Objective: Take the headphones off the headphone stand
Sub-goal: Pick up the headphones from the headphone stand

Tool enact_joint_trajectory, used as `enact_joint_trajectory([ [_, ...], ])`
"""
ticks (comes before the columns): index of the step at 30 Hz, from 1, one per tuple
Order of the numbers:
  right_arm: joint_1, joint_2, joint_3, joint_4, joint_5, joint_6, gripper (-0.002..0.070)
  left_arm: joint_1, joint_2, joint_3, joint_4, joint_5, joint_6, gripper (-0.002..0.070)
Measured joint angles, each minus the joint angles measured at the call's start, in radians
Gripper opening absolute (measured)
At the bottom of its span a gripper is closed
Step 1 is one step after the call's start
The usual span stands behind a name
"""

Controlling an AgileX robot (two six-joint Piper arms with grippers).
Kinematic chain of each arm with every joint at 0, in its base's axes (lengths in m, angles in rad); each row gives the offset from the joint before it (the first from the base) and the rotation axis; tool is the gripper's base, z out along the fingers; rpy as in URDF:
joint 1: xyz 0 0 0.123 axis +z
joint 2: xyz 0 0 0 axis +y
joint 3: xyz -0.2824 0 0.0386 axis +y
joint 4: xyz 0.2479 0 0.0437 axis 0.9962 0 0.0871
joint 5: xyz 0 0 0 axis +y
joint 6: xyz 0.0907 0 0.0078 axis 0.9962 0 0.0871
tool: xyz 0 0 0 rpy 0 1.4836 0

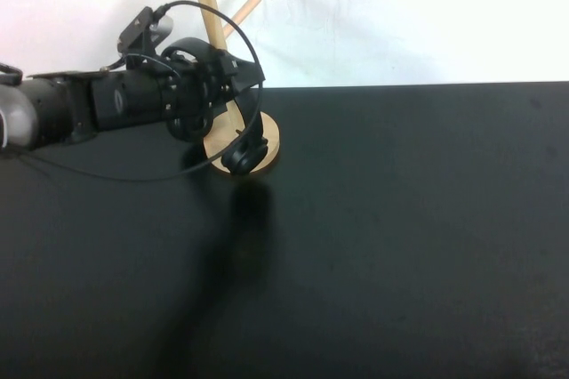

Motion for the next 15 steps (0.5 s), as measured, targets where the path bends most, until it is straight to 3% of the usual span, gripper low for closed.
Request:
enact_joint_trajectory([
  [15, 0.0, 0.0, 0.0, 0.0, 0.0, 0.0, -0.0008, -0.004, 0.023, -0.022, -0.004, -0.055, 0.0, 0.0487],
])
